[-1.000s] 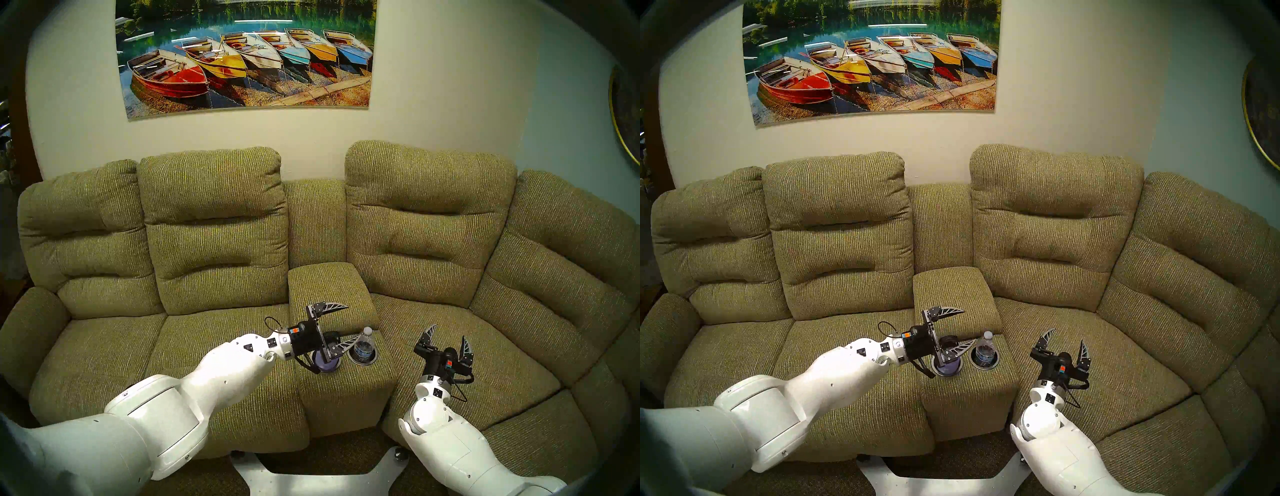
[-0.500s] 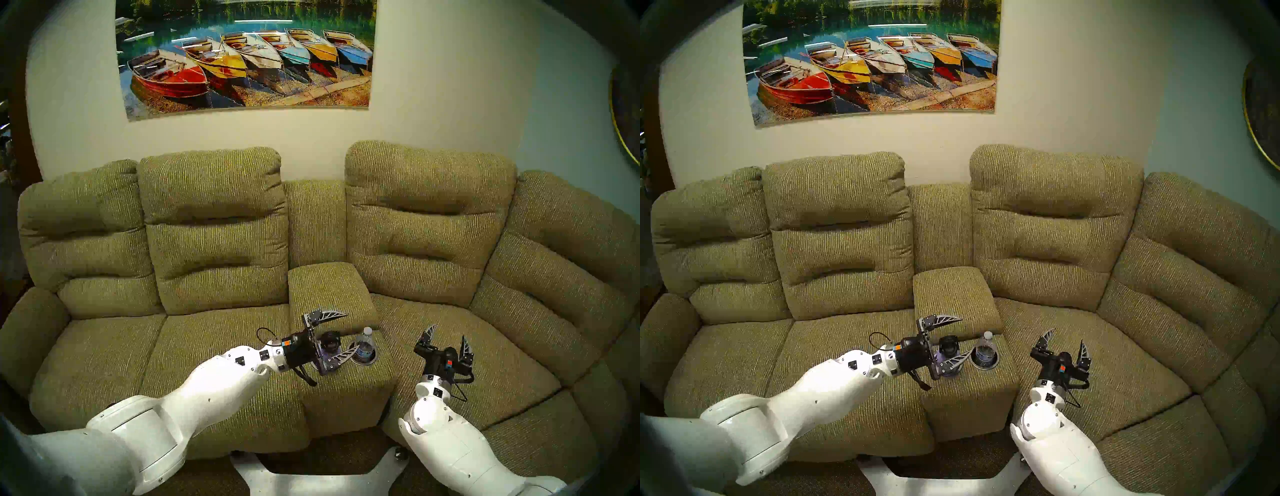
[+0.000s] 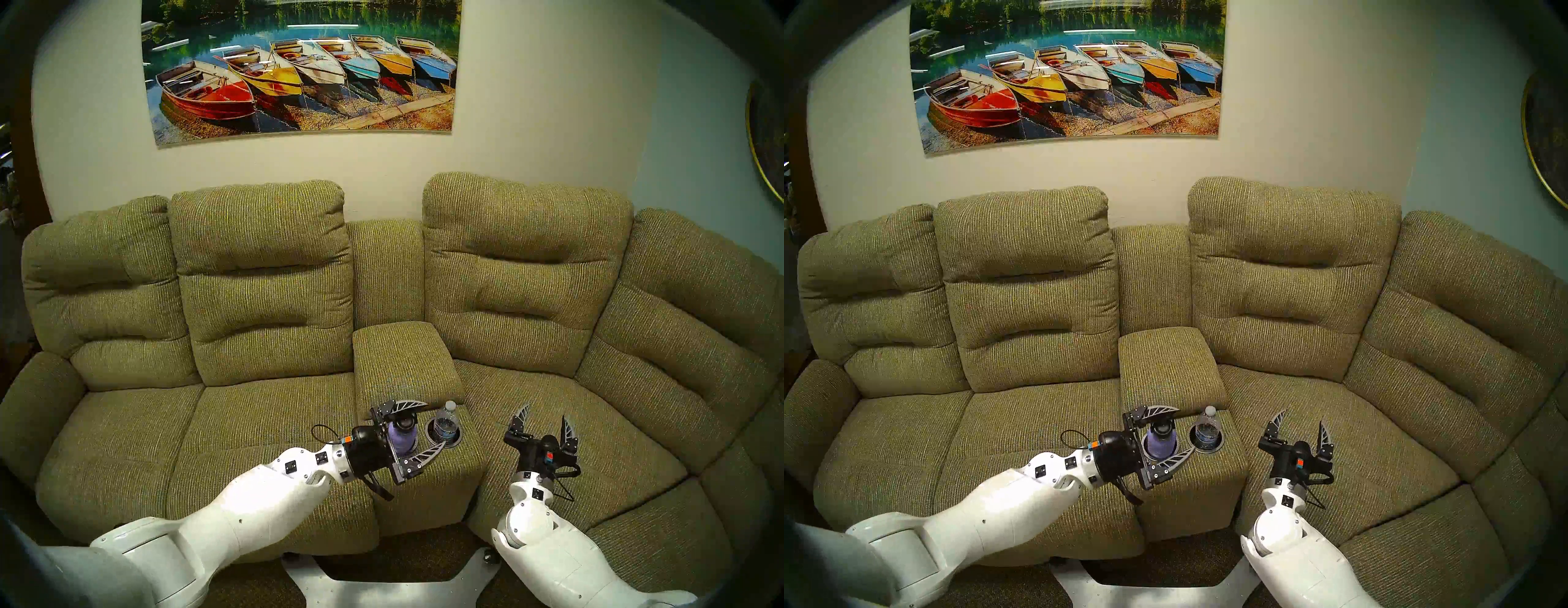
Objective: Put bottles into cup holders
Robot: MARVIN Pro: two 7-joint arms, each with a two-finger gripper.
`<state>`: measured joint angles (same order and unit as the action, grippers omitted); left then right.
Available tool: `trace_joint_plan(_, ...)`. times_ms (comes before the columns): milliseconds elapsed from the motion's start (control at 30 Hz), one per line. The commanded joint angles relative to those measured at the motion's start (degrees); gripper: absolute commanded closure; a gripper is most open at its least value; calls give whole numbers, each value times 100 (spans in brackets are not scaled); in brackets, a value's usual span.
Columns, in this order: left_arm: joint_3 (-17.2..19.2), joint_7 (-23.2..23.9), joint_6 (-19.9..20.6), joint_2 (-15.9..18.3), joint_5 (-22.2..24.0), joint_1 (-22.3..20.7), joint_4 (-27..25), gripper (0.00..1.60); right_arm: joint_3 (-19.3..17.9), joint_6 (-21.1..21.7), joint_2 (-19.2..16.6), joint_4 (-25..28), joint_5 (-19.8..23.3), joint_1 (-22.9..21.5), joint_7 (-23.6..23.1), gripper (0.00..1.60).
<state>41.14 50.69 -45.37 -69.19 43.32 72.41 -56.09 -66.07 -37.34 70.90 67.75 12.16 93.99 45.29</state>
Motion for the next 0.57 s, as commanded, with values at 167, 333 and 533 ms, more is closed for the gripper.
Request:
trace_joint_plan(167, 33, -651, 578, 574, -102, 540, -1092, 0, -73, -8, -181, 286, 641, 164, -440, 0)
trace_joint_plan(333, 37, -1039, 814, 754, -305, 662, -1479, 0, -82, 31, -220, 348, 790, 194, -564, 0)
trace_joint_plan(533, 58, -1511, 1126, 956, -567, 811, -1939, 0, -93, 63, -243, 392, 878, 216, -644, 0)
